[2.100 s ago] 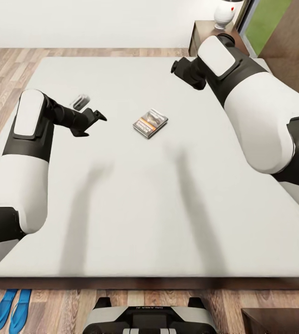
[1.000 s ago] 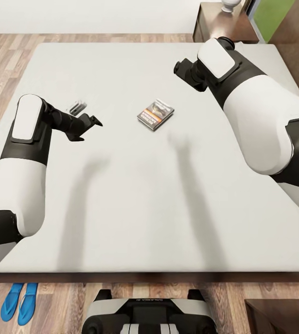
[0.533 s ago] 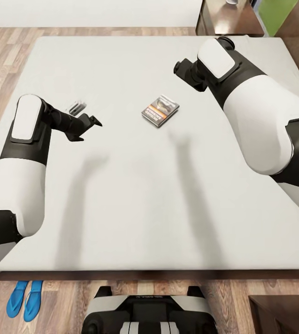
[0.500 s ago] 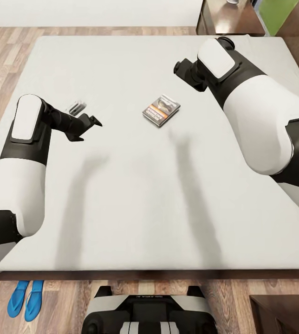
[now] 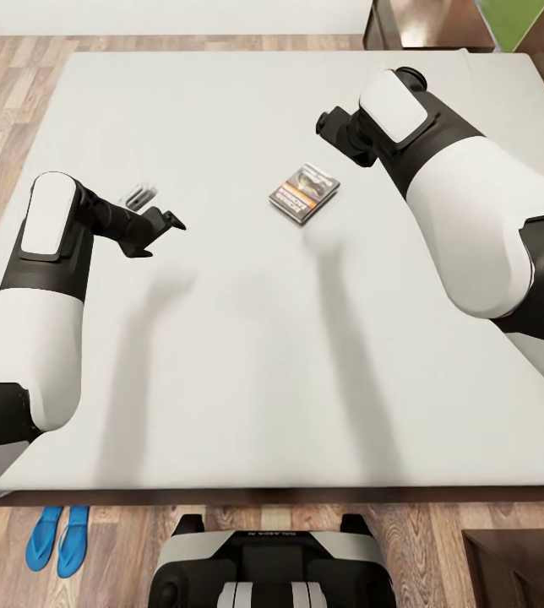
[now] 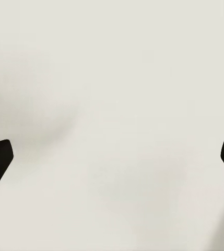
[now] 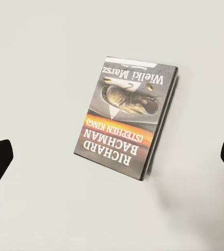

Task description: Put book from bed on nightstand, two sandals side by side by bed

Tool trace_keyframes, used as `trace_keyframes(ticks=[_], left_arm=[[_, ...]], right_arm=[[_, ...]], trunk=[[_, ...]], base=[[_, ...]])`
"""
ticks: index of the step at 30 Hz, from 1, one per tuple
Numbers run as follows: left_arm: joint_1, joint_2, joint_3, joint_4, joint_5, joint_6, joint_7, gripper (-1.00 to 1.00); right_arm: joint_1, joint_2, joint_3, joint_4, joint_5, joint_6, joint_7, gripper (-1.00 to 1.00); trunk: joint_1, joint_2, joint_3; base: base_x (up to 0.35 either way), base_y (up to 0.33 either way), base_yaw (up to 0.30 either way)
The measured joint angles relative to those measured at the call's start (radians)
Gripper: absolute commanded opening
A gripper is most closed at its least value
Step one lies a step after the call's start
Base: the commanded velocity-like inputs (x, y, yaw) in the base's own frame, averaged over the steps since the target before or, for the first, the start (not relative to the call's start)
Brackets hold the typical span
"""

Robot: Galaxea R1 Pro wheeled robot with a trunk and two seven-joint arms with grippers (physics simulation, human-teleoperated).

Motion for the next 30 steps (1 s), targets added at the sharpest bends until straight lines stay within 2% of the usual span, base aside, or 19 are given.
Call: trace_keyframes(ticks=[8,12,14,26,30], left_arm=[[-0.017,-0.001,0.003,-0.001,0.005,0.000,0.000,1.00],[-0.065,-0.001,-0.006,-0.003,0.034,-0.001,0.001,1.00],[-0.087,-0.002,-0.026,-0.003,0.050,0.000,0.001,1.00],[-0.109,-0.001,-0.057,-0.030,0.090,0.002,0.002,1.00],[-0.110,0.002,-0.062,-0.041,0.103,0.002,0.002,1.00]], right_arm=[[0.000,0.000,0.000,0.000,0.000,0.000,0.003,1.00],[-0.003,0.000,0.002,-0.001,0.000,-0.001,0.023,1.00],[-0.008,0.000,0.003,-0.002,0.001,-0.002,0.034,1.00],[-0.012,0.000,0.003,-0.004,0.001,-0.009,0.049,1.00],[-0.006,0.000,0.004,-0.003,0.003,-0.010,0.116,1.00]], trunk=[[0.000,0.000,-0.012],[0.000,0.000,-0.019],[0.000,0.000,-0.022],[0.000,0.000,-0.041],[0.000,0.000,-0.047]], base=[[0.000,0.007,0.000],[0.000,0.002,0.000],[0.000,0.000,0.000],[0.000,0.000,0.000],[0.000,0.000,0.000]])
